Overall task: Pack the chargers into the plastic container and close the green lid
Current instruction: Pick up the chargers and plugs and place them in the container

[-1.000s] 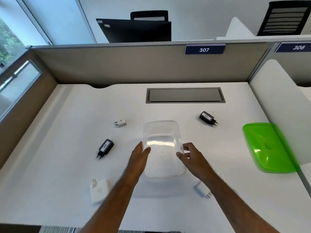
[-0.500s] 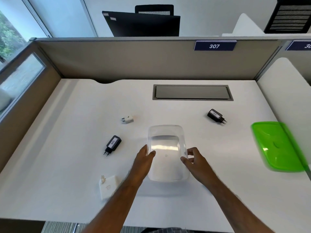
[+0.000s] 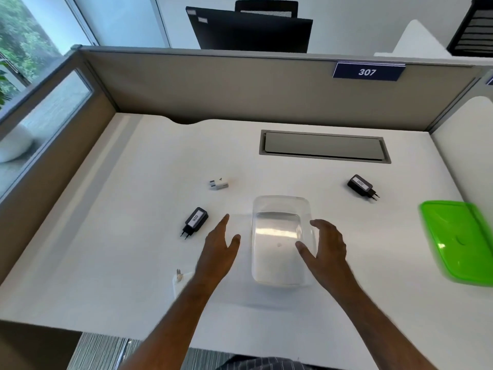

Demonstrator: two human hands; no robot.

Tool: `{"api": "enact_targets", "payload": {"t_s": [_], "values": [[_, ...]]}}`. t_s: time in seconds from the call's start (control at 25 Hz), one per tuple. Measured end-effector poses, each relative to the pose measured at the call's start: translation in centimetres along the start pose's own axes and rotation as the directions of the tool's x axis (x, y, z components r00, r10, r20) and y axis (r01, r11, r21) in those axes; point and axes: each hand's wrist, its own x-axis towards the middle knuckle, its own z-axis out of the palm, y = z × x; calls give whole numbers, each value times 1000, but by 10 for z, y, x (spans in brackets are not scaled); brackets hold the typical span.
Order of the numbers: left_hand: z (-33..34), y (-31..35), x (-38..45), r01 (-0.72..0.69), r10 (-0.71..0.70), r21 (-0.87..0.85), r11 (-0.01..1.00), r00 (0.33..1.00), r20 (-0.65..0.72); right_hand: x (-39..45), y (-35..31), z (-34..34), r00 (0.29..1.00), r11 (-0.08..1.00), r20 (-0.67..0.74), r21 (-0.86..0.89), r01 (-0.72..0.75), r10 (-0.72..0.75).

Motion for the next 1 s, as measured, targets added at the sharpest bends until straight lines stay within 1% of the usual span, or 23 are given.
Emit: {"api": "enact_targets", "payload": {"t_s": [0.08, 0.16, 0.32, 0.44, 0.52, 0.64, 0.76, 0.88, 1.0], "values": [[-16, -11, 2, -71, 92, 168, 983, 989, -118, 1, -13, 7, 997, 997, 5, -21, 75, -75], [-32, -23, 4, -87, 133, 229, 969, 972, -193, 2, -26, 16, 991, 991, 39, -27, 129, -128], [-63, -61, 7, 10, 51, 235, 972, 967, -250, 4, -54, 36, 963, 971, 135, -30, 239, -233], [-81, -92, 6, 81, -11, 265, 961, 967, -253, 1, -76, 51, 936, 955, 201, -9, 297, -289], [-90, -110, 4, 119, -45, 278, 953, 965, -260, -3, -93, 62, 904, 929, 233, -4, 369, -358], [-100, -135, -2, 161, -71, 320, 934, 958, -276, -10, -121, 79, 826, 861, 294, -19, 509, -481], [-104, -155, -7, 201, -123, 352, 914, 965, -231, -17, -141, 100, 716, 779, 403, -14, 627, -570], [-102, -170, -15, 224, -162, 381, 897, 969, -187, -24, -153, 125, 617, 750, 568, -1, 661, -544], [-96, -182, -24, 179, -106, 492, 852, 979, -174, -30, -158, 148, 548, 747, 682, -3, 664, -484]]}}
